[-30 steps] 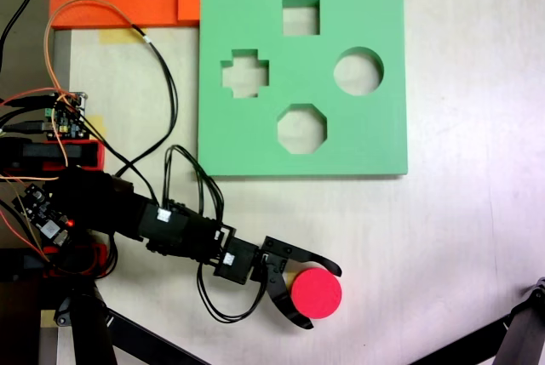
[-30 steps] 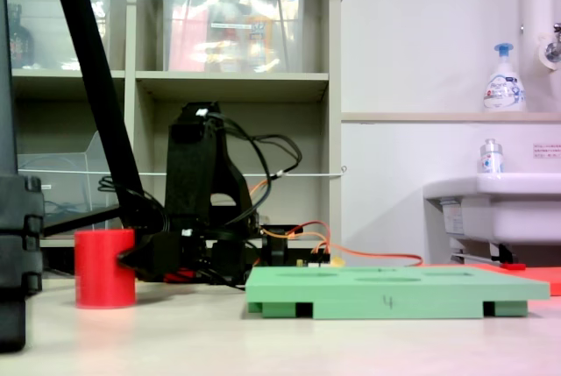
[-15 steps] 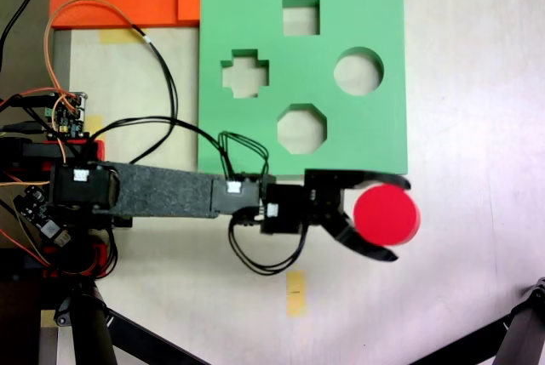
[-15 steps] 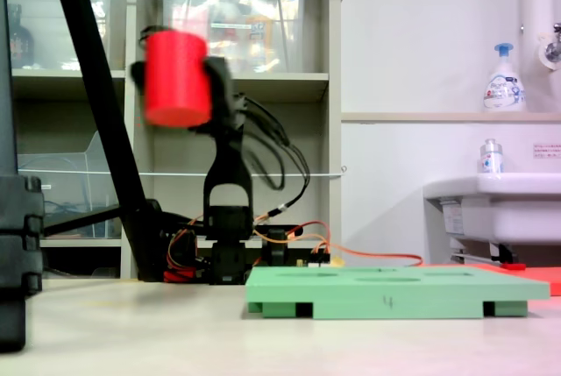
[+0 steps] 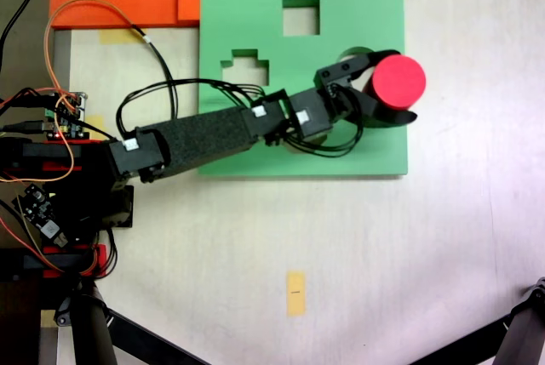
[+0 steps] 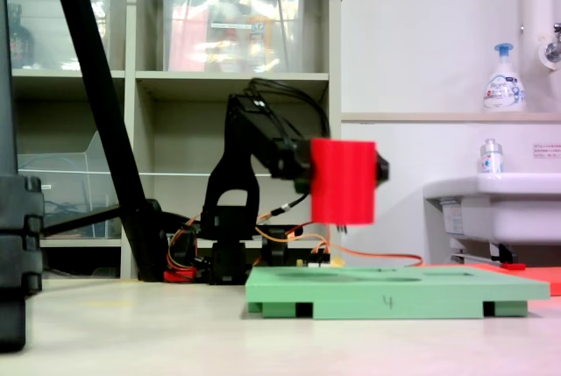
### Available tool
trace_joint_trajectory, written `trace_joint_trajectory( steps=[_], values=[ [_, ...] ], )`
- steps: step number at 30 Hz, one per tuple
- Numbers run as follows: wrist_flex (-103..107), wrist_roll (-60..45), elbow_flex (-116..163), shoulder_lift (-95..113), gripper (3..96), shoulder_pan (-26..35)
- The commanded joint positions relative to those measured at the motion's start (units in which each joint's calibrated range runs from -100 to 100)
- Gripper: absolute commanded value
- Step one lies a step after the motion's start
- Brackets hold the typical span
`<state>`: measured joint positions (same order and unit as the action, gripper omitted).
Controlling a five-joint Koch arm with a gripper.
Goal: Put the cylinder block into the corresponding hole
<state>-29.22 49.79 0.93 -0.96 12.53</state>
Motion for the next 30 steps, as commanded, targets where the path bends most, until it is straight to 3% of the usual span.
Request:
trace_joint_trajectory(
  steps=[1, 12, 30],
  values=[
    [-2.6, -0.1, -7.3, -3.9, 41.6, 1.9],
    [-3.9, -0.1, -7.6, -13.4, 42.1, 4.0],
    [-4.0, 0.0, 1.0, -7.6, 42.3, 5.1]
  ],
)
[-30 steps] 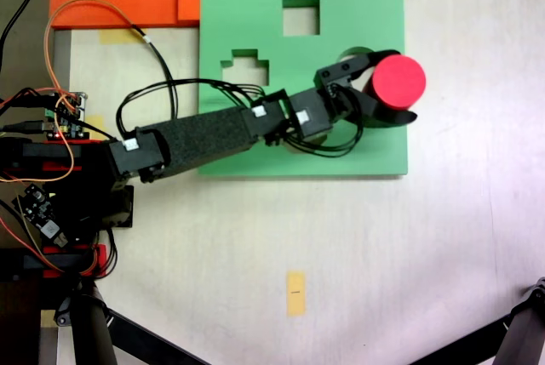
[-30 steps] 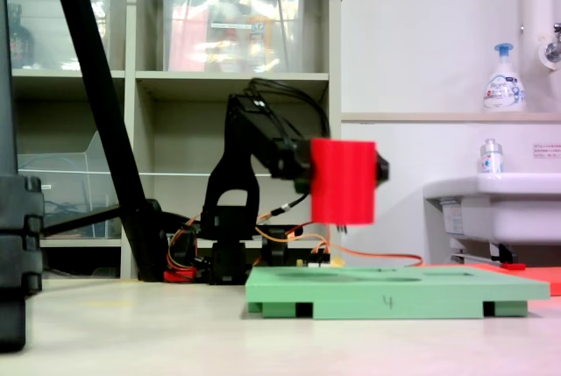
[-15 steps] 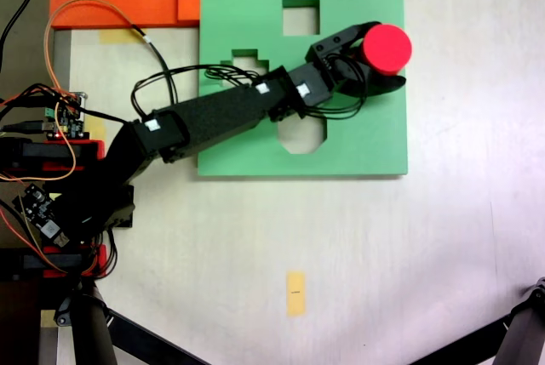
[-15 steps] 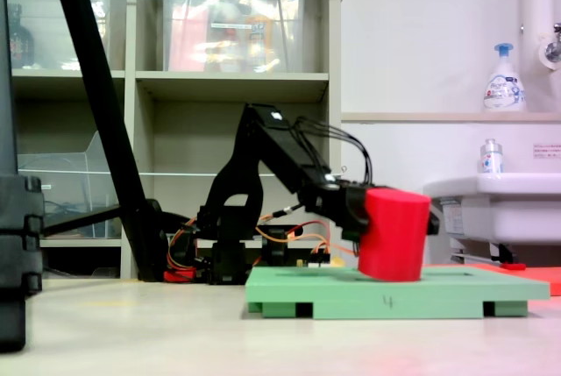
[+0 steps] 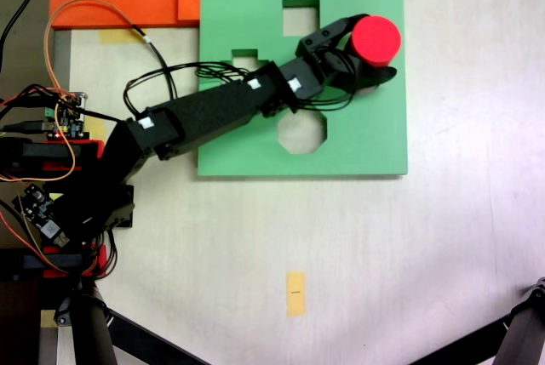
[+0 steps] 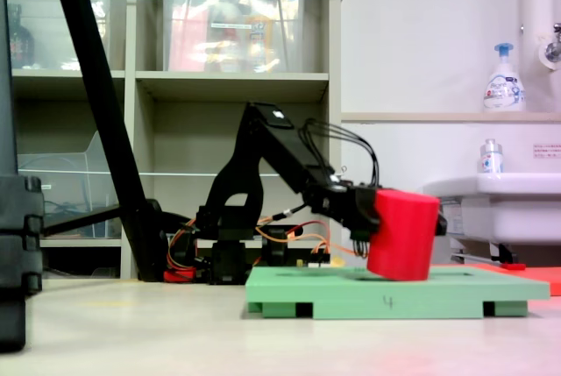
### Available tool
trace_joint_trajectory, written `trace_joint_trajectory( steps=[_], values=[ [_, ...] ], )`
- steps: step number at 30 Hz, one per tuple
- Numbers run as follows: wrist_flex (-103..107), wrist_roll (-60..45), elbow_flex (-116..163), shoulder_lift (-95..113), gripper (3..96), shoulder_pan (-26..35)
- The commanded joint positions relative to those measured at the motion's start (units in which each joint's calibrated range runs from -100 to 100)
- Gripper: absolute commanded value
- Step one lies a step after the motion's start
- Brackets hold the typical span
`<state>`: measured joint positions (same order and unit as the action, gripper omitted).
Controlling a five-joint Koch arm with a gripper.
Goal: Put the cylinder block into the corresponding hole
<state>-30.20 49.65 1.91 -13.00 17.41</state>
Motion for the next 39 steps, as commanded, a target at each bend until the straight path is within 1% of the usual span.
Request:
trace_joint_trajectory(
  steps=[1, 9, 19, 24, 26, 30, 32, 35, 36, 39],
  values=[
    [-3.1, 0.1, 0.5, 5.0, 42.3, 0.1],
    [-4.2, 0.1, 2.5, 4.6, 42.1, -0.8],
    [-6.9, 0.1, 1.7, -3.5, 42.1, -0.8],
    [-7.2, 0.1, 1.9, -6.4, 44.0, -0.7],
    [-7.9, 0.0, 2.9, -6.6, 49.8, -0.6],
    [-11.0, 0.0, 10.3, -1.9, 64.9, -0.2],
    [-11.4, 0.0, 14.5, 2.5, 77.9, -0.2],
    [-11.4, 0.0, 16.1, 5.9, 88.9, -0.1],
    [-11.3, 0.0, 16.4, 7.0, 95.5, -0.1],
    [-11.3, -0.4, 18.1, 13.1, 95.8, -0.1]
  ],
)
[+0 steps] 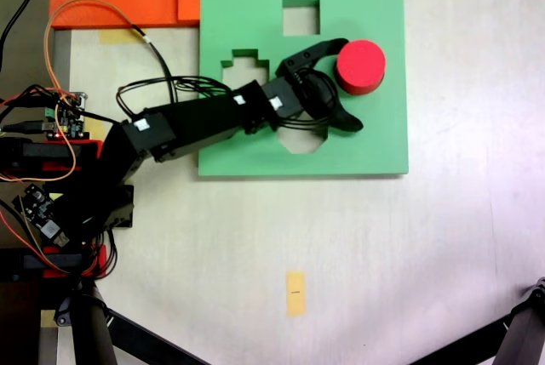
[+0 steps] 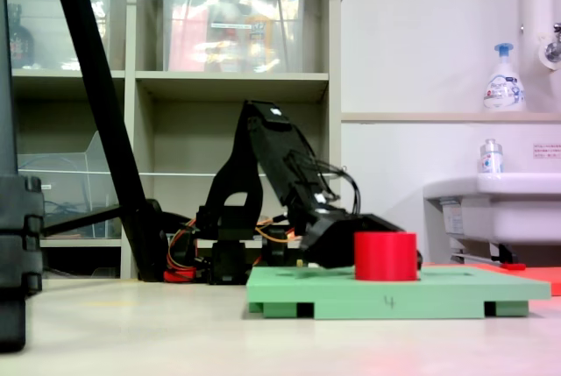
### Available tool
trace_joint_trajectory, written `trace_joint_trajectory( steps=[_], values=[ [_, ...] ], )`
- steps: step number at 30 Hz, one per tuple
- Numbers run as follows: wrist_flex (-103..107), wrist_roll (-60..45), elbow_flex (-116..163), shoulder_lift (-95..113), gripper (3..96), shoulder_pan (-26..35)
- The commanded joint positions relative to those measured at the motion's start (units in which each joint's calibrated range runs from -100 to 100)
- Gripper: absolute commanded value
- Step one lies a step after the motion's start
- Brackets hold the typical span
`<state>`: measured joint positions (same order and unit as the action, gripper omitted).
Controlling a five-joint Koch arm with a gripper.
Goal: Put the cylinder block into the corresponding hole
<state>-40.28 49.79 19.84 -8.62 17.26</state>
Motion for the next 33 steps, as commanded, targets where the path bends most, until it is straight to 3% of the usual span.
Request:
trace_joint_trajectory(
  steps=[1, 6, 13, 21, 33],
  values=[
    [-1.2, -1.3, 0.8, 11.7, 95.8, 0.0],
    [6.1, -4.9, 0.6, 27.6, 93.0, -0.3],
    [27.9, -18.7, 0.5, 69.2, 47.9, -3.5],
    [27.1, -42.1, 13.5, 82.1, 46.6, -10.2],
    [23.0, -49.6, 66.6, 99.4, 46.8, -14.6]
  ],
)
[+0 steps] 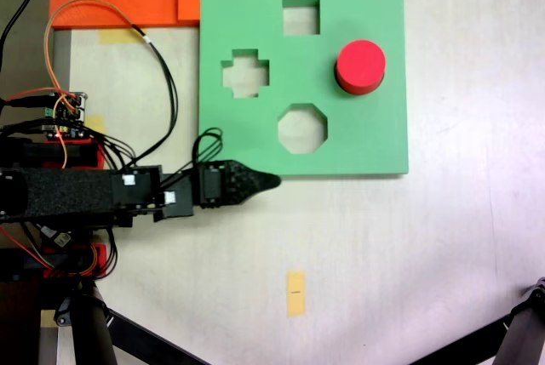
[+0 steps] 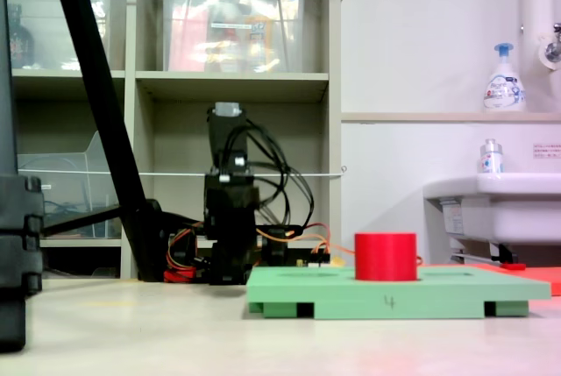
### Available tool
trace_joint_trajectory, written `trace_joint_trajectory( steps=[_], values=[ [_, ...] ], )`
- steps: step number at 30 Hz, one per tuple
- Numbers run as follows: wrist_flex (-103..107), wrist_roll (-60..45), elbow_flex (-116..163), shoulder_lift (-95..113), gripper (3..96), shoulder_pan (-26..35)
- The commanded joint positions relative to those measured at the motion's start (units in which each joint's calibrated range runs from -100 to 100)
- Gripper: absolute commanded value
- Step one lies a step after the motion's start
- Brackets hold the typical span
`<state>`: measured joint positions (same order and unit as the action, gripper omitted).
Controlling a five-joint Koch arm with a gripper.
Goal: Put the cylinder block into the corresponding hole
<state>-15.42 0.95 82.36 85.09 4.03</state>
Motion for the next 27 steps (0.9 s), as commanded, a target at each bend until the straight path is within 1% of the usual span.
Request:
trace_joint_trajectory(
  steps=[1, 4, 8, 10, 14, 17, 27],
  values=[
    [-0.3, -0.8, 7.0, 8.2, 46.8, -2.2],
    [4.3, -0.8, 14.1, 13.1, 46.8, -4.0],
    [5.3, -0.8, 17.6, 14.9, 46.9, -3.5],
    [12.9, -0.9, 17.6, 14.9, 46.8, -3.1],
    [13.4, -0.9, 17.6, 14.9, 46.5, -3.1],
    [13.8, -0.8, 17.6, 14.9, 50.1, -3.1],
    [14.3, -0.8, 17.6, 14.9, 49.9, -3.2]
  ],
)
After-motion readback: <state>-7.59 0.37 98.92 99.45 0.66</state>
